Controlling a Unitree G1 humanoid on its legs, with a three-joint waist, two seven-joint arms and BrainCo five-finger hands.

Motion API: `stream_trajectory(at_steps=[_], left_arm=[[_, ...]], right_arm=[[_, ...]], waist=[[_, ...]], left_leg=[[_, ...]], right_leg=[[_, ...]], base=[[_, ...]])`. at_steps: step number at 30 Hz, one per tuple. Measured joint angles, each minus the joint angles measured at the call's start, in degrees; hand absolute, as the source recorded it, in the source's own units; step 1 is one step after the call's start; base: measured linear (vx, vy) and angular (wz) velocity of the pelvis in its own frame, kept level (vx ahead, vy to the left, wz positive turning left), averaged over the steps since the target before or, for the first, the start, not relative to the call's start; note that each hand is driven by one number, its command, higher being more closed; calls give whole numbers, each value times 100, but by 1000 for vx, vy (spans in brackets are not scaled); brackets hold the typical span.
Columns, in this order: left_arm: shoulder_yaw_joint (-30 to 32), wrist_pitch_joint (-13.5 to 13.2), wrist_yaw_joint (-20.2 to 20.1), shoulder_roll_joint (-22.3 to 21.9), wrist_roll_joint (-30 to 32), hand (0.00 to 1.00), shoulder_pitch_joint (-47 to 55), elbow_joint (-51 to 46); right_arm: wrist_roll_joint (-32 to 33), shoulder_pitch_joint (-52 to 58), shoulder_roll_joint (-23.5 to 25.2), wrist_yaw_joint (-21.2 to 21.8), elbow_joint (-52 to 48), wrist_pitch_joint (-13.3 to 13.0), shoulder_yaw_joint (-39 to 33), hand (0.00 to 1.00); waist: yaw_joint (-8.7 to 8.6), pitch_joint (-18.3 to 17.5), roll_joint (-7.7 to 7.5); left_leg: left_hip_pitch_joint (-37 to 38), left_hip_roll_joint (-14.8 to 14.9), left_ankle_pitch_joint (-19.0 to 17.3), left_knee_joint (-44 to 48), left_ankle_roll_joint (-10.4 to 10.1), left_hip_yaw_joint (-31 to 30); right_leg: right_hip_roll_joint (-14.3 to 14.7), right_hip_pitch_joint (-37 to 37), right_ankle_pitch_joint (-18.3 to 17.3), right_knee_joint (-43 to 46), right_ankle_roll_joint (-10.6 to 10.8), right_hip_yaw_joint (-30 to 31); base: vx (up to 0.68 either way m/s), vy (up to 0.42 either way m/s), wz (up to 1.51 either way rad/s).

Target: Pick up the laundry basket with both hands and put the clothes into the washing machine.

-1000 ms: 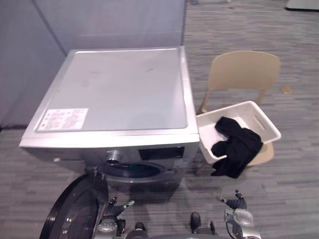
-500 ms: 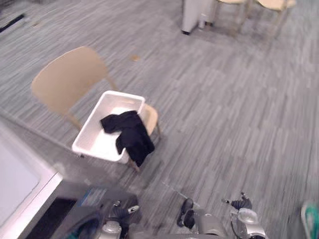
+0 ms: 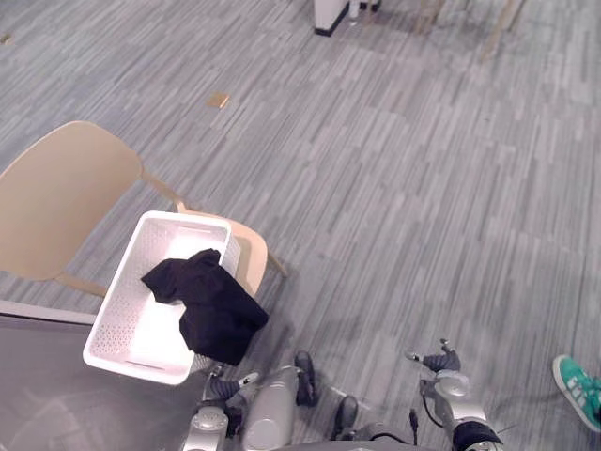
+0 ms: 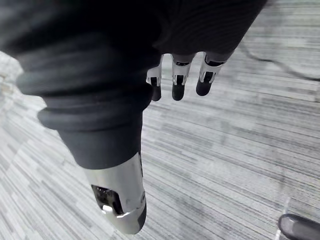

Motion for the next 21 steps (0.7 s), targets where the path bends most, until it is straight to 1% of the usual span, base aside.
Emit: stream_trajectory(at_steps=[1,2,3,4,5,6,7,8,9,10,11,12,13,14,15,16,17,18,19,20,21], left_arm=[[-22,7,13,-46,-73,0,1,-4],[-23,26,19,-66,-134,0,3,-4],[-5,31,31,-91,-210,0,-32,-11],[15,30,38,-96,-210,0,-70,-11],[25,30,54,-106,-212,0,-109,-11],[38,25,108,-146,-211,0,-221,-12],[31,19,116,-123,-212,0,-281,-47],[30,17,104,-324,-218,0,-395,-4],[74,-13,107,-521,-218,0,-370,-68],[82,-15,106,-585,-218,0,-352,-85],[92,-28,107,-596,-225,0,-368,-135],[101,-30,110,-578,-225,0,-367,-150],[109,-34,122,-586,-247,0,-329,-234],[127,-43,122,-602,-346,0,-314,-279],[151,-43,124,-606,-379,0,-313,-286],[253,-42,129,-689,-393,0,-307,-343],[285,-32,142,-718,-406,0,-306,-323],[237,-29,142,-713,-424,0,-296,-307],[129,-29,141,-681,-437,0,-281,-302],[-4,-36,138,-576,-433,0,-281,-293],[-80,-38,138,-513,-434,0,-281,-268]], right_arm=[[-15,27,-3,2,-40,-11,-2,0],[-23,21,-1,4,-63,-21,0,0],[-26,92,20,3,-375,-37,80,0],[-23,129,20,5,-513,-43,119,0],[-20,161,20,4,-617,-58,121,0],[-16,243,12,0,-751,-91,107,0],[-8,333,56,-4,-828,-101,67,0],[6,311,-13,1,-665,-66,-87,0],[16,273,-2,-16,-782,-29,-225,0],[16,293,6,-16,-894,-27,-230,0],[15,408,64,-21,-1173,-55,-228,0],[15,424,80,-23,-1198,-65,-224,0],[13,455,158,-21,-1284,-101,-220,0],[13,410,188,-23,-1414,-170,-221,0],[13,383,183,-23,-1439,-199,-224,0],[13,317,184,-24,-1505,-222,-222,0],[17,278,188,-32,-1540,-220,-219,0],[16,258,187,-31,-1524,-218,-233,0],[23,265,170,-32,-1517,-182,-259,0],[49,283,208,-20,-1470,-174,-273,0],[57,269,220,-17,-1385,-185,-275,0]], waist=[[20,31,53],[25,45,76],[6,49,99],[-2,50,94],[-15,43,88],[-25,34,56],[-50,10,-78],[41,102,203],[29,102,210],[19,105,202],[18,89,215],[24,70,185],[46,-47,56],[137,-91,37],[157,-111,21],[143,-124,37],[153,-128,45],[144,-167,127],[134,-193,153],[120,-214,61],[129,-239,17]], left_leg=[[308,74,1,-101,-2,-280],[443,121,-4,-111,-10,-430],[588,212,-24,61,-41,-929],[573,230,-51,184,-83,-1116],[527,254,-105,340,-171,-1335],[409,278,-321,684,-497,-1730],[250,155,-569,988,-843,-1924],[260,384,-808,1119,-1018,-2184],[175,340,-721,737,-1109,-2320],[142,272,-665,535,-1204,-2407],[115,168,-298,261,-1098,-2437],[123,174,-281,276,-1090,-2422],[114,170,-152,286,-1171,-2411],[-75,229,4,311,-1275,-2181],[-169,295,102,308,-1308,-1967],[-359,482,165,358,-1300,-1176],[-501,837,88,365,-1154,-15],[-503,980,174,297,-1015,426],[-480,1050,339,237,-817,891],[-482,951,472,215,-661,918],[-493,903,519,188,-618,904]], right_leg=[[-28,-124,-137,-235,-217,-95],[-25,-162,-213,-472,-324,-109],[26,-508,-279,-1198,-446,155],[102,-636,-245,-1530,-391,408],[209,-732,-155,-1952,-269,747],[414,-681,212,-3151,-56,1576],[360,-399,832,-4356,166,2251],[454,-173,1426,-4277,65,1926],[394,-163,1223,-3976,-21,1847],[352,-139,1108,-3800,-24,1858],[267,145,725,-3532,-137,1475],[231,205,648,-3498,-170,1380],[116,373,416,-3446,-217,985],[54,526,370,-3518,-236,652],[-1,587,367,-3592,-241,511],[-42,780,371,-3825,-248,222],[-24,951,350,-3962,-281,-75],[-24,1025,345,-3970,-284,-214],[-43,1136,337,-3930,-272,-448],[-145,1194,334,-3846,-270,-613],[-210,1197,330,-3771,-269,-701]], base=[[490,-98,103],[810,-218,160],[532,-206,145],[517,-238,155],[404,-271,151],[400,-309,200],[563,-514,239],[483,-426,227],[438,-358,186],[261,-156,222],[162,-136,173],[207,-196,210],[182,-198,158],[171,-181,165],[126,-122,154],[104,-77,156],[106,-58,153],[96,-21,137],[117,31,127],[141,71,120],[128,89,106]])
